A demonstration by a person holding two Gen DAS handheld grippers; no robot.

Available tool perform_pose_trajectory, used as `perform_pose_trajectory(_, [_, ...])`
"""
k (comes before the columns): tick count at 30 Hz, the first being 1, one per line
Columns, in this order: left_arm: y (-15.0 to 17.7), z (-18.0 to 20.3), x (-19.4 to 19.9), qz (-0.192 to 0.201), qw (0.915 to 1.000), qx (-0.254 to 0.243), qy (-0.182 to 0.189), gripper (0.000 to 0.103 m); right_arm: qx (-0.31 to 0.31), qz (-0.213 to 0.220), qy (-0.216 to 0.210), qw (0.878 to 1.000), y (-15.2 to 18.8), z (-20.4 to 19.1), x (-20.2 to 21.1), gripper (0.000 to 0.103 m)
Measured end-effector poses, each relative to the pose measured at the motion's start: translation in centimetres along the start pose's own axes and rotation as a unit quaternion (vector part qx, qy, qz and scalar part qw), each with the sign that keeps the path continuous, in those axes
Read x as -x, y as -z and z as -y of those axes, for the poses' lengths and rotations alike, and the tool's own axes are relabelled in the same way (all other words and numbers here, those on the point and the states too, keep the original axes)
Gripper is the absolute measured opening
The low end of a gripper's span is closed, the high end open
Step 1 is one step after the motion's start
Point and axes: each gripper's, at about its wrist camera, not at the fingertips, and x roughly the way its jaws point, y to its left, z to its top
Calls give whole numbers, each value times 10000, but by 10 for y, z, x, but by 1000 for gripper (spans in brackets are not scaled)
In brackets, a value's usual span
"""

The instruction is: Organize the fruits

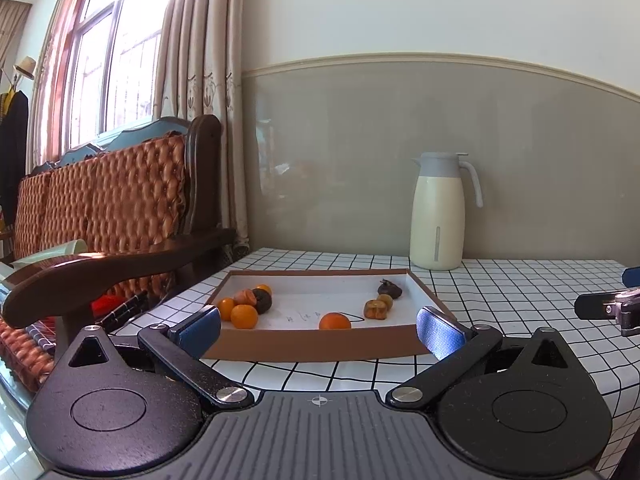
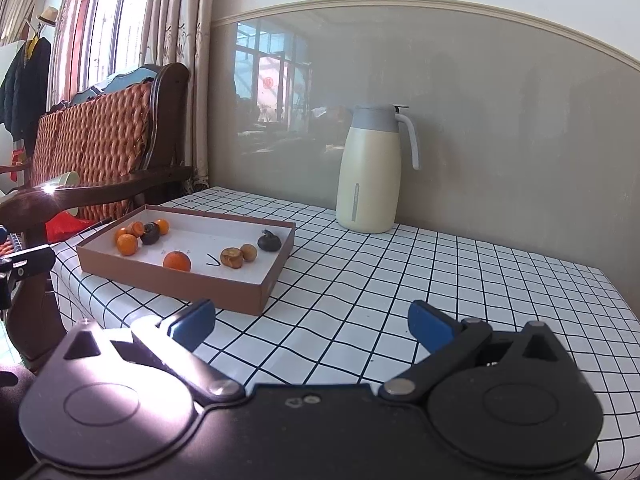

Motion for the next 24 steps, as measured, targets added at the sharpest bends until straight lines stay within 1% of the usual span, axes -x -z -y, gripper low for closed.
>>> perform_pose_trajectory(24, [0, 0, -1, -4, 10000, -43, 37, 103, -1, -39, -9, 10000, 1, 0, 0, 97])
